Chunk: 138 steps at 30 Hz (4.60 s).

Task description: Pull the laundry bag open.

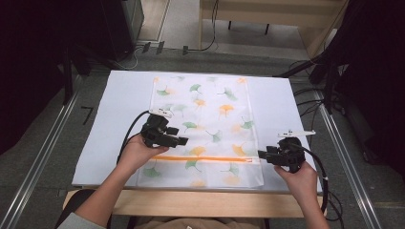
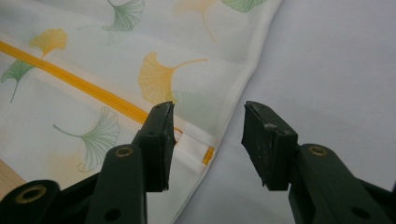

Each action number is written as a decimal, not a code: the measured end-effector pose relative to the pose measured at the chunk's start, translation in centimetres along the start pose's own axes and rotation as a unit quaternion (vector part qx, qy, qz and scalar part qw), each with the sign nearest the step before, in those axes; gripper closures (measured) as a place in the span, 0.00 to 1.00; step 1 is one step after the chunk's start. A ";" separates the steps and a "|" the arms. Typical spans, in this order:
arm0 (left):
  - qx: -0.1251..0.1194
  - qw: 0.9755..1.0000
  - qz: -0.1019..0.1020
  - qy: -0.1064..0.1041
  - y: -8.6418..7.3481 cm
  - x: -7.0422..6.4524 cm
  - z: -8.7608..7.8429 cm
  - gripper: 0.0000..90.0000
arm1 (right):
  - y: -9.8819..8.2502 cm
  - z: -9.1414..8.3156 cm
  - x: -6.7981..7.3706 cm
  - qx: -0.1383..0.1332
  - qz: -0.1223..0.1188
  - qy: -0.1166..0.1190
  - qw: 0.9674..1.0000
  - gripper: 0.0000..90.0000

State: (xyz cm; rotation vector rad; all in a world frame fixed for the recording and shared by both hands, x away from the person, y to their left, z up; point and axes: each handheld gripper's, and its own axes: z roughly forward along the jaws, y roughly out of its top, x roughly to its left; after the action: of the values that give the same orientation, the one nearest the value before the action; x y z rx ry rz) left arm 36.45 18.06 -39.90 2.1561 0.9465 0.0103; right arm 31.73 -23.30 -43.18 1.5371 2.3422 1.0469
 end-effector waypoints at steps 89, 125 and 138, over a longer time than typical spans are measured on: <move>0.039 0.993 0.084 -0.076 1.5 -8.9 10.0 0.72 | 1.3 0.1 1.8 -0.005 -0.037 0.058 0.998 0.95; 0.033 0.992 0.085 -0.090 3.7 -10.8 14.0 0.71 | 1.4 0.2 2.6 -0.005 -0.055 0.081 0.995 0.95; 0.042 0.991 0.063 -0.111 4.0 -11.2 14.1 0.85 | 1.5 0.4 2.8 0.000 -0.059 0.081 0.995 0.95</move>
State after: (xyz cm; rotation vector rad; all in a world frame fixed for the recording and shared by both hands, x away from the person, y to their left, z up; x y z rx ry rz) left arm 34.93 0.17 -44.14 2.2359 0.6930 -0.2057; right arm 31.70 -20.37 -41.87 1.3399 2.5043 1.1842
